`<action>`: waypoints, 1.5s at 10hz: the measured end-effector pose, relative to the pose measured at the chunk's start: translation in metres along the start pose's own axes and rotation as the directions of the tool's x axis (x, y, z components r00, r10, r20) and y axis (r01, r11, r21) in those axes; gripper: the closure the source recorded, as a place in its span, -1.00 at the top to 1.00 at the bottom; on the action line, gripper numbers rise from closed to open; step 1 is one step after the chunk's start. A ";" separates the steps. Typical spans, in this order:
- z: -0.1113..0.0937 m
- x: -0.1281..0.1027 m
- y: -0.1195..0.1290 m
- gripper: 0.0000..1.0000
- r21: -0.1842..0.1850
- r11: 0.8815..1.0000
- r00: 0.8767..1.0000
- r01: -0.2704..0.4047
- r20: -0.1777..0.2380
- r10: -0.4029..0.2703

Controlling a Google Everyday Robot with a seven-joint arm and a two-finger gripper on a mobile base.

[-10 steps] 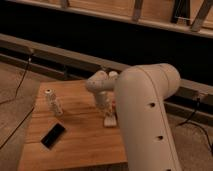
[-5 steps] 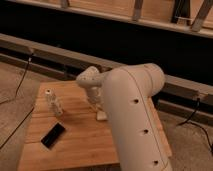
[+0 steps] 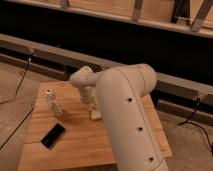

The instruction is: Wipe the white sponge on the table

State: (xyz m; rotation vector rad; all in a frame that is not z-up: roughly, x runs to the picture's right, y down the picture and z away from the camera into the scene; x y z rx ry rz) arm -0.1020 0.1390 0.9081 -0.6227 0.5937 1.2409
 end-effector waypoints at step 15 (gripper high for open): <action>0.005 0.089 0.044 -0.81 -0.094 0.989 0.989 0.116 -0.083 -0.124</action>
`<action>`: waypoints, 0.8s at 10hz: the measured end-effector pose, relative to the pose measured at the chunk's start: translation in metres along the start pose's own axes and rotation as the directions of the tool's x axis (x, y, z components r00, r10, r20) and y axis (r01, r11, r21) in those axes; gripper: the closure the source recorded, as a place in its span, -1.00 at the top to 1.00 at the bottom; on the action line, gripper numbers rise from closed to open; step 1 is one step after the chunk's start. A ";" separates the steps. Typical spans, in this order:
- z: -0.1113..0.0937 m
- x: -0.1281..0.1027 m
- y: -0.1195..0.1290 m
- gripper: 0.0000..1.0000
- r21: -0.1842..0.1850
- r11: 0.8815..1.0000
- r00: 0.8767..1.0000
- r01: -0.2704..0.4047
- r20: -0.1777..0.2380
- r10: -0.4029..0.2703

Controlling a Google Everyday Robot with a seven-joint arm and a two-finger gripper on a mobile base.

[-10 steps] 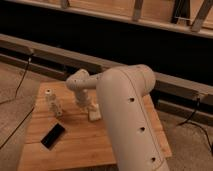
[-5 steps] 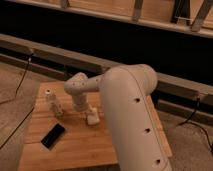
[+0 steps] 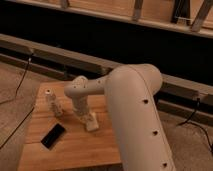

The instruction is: Wipe the white sponge on the table

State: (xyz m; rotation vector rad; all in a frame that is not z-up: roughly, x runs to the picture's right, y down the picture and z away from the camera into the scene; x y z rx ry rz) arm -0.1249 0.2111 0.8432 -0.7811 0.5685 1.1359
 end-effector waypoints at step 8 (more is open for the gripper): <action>0.009 0.065 -0.007 -0.81 0.011 1.000 0.996 -0.007 -0.085 0.008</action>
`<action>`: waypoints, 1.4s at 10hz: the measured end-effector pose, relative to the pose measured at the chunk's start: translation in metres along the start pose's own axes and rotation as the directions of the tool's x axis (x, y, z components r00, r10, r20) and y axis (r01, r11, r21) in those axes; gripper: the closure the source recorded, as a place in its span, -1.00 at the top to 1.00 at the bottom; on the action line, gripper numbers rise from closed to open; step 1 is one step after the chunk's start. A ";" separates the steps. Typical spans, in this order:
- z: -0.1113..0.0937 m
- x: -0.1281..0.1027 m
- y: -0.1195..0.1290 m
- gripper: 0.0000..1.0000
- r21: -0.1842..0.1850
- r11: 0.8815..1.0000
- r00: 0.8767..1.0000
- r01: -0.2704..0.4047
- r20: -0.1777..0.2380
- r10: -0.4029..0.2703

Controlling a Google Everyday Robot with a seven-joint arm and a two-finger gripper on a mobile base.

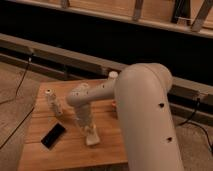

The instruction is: Wipe the white sponge on the table

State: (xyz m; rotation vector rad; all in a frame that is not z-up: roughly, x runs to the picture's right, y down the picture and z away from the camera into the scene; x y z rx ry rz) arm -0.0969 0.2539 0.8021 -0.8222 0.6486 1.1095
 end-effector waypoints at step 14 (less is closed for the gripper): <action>0.013 -0.015 -0.110 -0.81 0.134 0.968 0.977 -0.212 0.006 0.213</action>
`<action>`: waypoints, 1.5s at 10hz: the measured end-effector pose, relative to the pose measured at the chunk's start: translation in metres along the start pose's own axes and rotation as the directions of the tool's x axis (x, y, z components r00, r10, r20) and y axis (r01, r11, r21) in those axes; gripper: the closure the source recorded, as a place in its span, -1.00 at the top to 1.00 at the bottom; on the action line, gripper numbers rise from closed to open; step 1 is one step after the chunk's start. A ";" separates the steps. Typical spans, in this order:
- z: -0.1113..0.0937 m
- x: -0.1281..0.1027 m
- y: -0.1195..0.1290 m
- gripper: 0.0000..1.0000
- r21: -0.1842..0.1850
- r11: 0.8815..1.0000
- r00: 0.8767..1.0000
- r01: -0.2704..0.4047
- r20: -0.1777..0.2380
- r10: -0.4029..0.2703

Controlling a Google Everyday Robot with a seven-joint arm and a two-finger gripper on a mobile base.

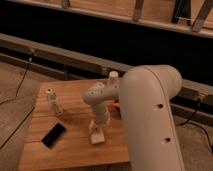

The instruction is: Wipe the white sponge on the table

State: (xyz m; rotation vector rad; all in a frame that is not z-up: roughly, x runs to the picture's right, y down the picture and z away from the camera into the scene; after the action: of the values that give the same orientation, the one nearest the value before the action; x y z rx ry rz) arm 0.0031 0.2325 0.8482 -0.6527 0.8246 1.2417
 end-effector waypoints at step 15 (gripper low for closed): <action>-0.049 -0.112 0.011 -0.81 0.097 0.993 0.987 0.072 0.139 -0.085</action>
State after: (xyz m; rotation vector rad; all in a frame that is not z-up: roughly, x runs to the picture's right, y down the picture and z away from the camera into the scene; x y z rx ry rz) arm -0.0293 0.1338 0.9138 -0.5108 0.7252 1.1580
